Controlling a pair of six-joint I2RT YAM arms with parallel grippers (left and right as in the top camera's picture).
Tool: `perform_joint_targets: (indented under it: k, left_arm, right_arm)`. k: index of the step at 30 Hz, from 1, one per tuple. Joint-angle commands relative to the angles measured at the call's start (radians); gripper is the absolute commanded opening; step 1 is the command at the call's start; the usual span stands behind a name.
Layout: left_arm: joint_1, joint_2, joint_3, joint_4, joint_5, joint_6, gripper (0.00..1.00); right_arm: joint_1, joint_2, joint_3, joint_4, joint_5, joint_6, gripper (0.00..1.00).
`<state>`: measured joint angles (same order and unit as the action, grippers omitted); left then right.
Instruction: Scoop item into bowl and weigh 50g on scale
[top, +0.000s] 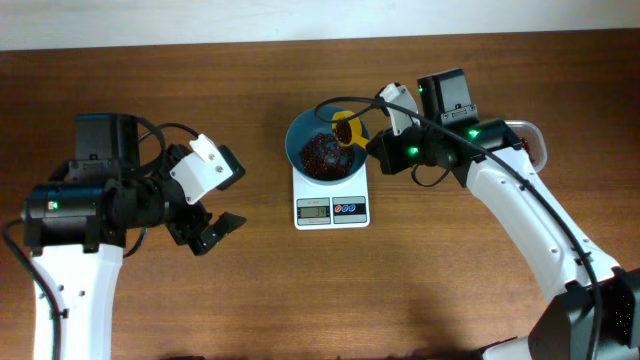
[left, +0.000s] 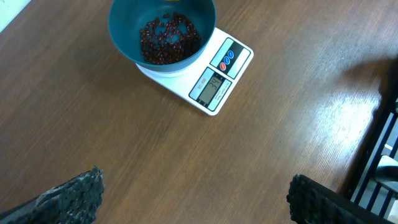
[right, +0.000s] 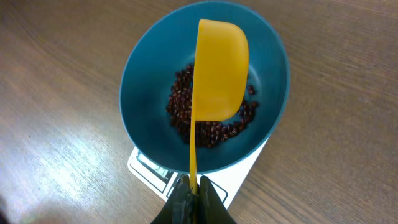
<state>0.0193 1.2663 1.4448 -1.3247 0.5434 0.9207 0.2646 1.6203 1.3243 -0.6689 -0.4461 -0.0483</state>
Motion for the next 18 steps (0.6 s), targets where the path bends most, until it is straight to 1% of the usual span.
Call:
perform_joint_targets:
  k: [1, 14, 18]
  left_arm:
    - [0.005, -0.002, 0.007, -0.001, 0.018, 0.012, 0.99]
    - [0.005, -0.002, 0.007, -0.001, 0.018, 0.012, 0.99]
    - [0.005, -0.002, 0.007, -0.001, 0.018, 0.012, 0.99]
  right_arm:
    - [0.01, -0.026, 0.028, 0.034, -0.021, 0.005, 0.04]
    - [0.01, -0.023, 0.027, 0.056, -0.012, 0.03, 0.04]
    - [0.01, -0.023, 0.03, 0.067, -0.065, 0.031, 0.04]
